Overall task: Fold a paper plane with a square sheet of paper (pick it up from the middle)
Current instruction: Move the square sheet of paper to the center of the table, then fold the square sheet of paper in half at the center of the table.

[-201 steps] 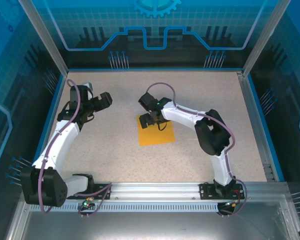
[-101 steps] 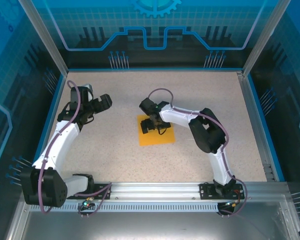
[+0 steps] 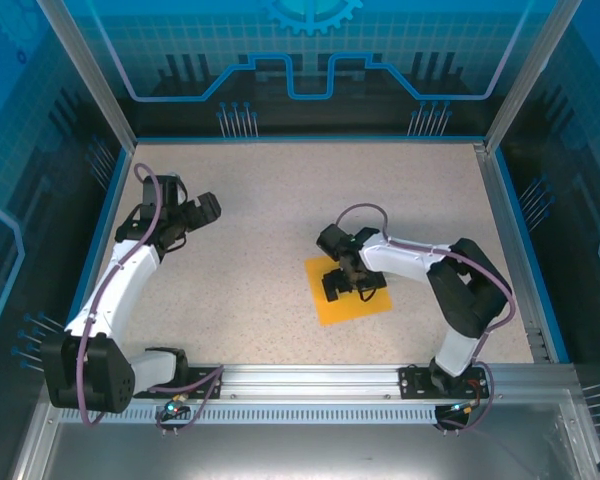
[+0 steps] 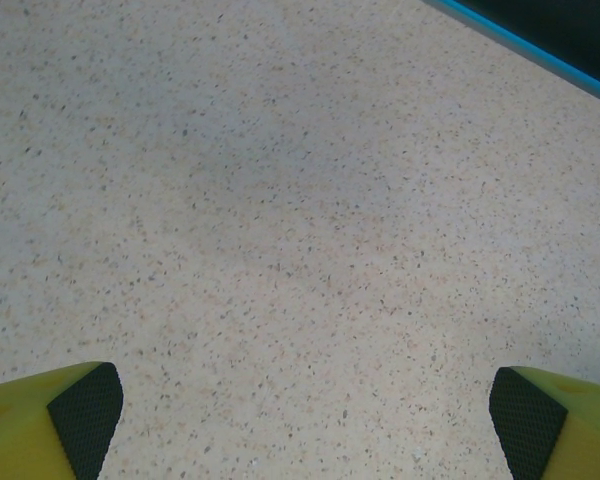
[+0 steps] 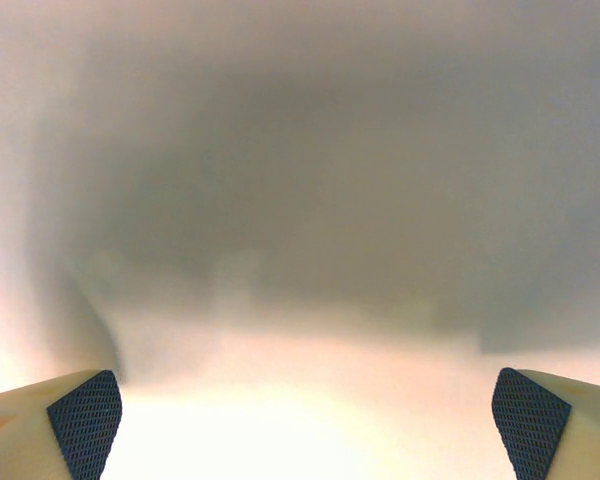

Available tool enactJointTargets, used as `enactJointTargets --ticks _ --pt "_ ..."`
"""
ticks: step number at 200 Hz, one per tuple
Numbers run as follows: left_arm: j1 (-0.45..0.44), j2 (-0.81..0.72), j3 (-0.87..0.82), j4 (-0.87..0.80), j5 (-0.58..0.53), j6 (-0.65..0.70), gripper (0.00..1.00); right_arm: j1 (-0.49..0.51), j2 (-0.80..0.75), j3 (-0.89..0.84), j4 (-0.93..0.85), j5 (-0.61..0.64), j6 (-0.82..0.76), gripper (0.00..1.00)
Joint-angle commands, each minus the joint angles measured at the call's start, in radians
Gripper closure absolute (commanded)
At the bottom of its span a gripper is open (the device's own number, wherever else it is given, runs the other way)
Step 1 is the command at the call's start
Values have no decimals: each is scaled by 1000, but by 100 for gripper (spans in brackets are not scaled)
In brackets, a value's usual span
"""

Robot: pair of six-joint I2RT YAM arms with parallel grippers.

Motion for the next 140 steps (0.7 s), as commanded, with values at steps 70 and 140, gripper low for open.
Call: enactJointTargets --ticks 70,140 --pt "-5 7 58 -76 -46 -10 2 -92 64 135 -44 -106 -30 1" --pt "-5 40 60 -78 -44 -13 1 -60 171 188 -53 -104 -73 3"
